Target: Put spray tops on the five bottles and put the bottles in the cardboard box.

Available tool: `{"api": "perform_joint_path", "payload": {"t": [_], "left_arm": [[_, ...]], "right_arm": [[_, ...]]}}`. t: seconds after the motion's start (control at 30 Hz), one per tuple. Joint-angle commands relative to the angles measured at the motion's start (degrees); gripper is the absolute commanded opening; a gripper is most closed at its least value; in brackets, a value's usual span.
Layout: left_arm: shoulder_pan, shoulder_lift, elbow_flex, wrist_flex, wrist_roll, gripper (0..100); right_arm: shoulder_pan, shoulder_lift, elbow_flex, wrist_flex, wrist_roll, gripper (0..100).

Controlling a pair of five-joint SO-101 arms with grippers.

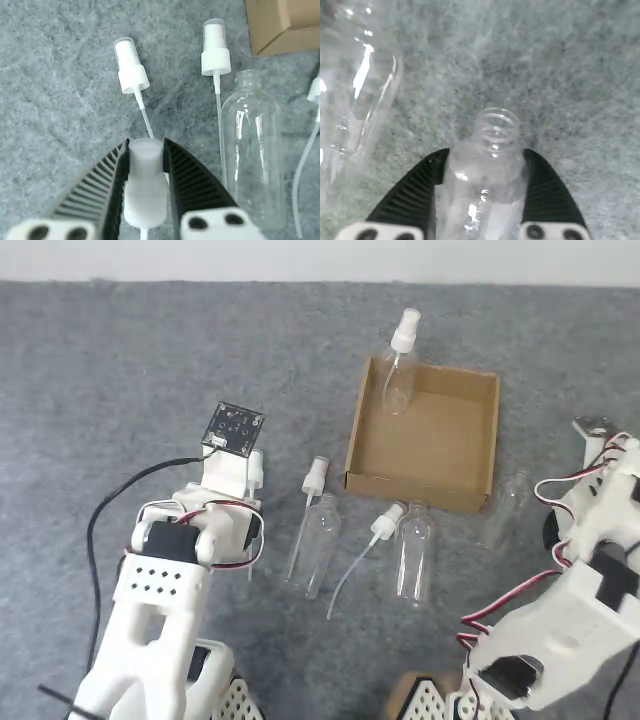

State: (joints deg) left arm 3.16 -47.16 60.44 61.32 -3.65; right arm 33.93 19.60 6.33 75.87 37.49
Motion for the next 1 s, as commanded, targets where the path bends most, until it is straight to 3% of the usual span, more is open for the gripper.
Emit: {"api": "perform_joint_path", "payload": {"t": [0.0,0.27,0.4,0.53,0.73,0.97], "left_arm": [[0.09,-1.76,-0.22,-1.05,-0.26,2],[-1.49,-2.29,-4.35,-0.70,0.09,2],[-6.77,-2.29,-10.24,0.53,0.00,2],[-11.08,-2.29,-19.47,4.66,-0.09,2],[-14.86,-2.29,-38.64,13.19,0.44,2],[-16.00,-2.29,-54.99,18.11,7.82,2]], "right_arm": [[0.22,-4.26,-5.63,2.24,-0.70,3.1],[-9.01,-24.40,-7.30,9.19,-7.65,0.9],[-19.38,-38.73,-3.08,9.71,-13.01,0.9],[-34.77,-50.42,2.02,8.75,-18.99,0.8],[-58.15,-57.01,8.35,0.92,-27.08,0.6],[-74.77,-57.63,20.57,-18.24,-29.01,0.6]]}}
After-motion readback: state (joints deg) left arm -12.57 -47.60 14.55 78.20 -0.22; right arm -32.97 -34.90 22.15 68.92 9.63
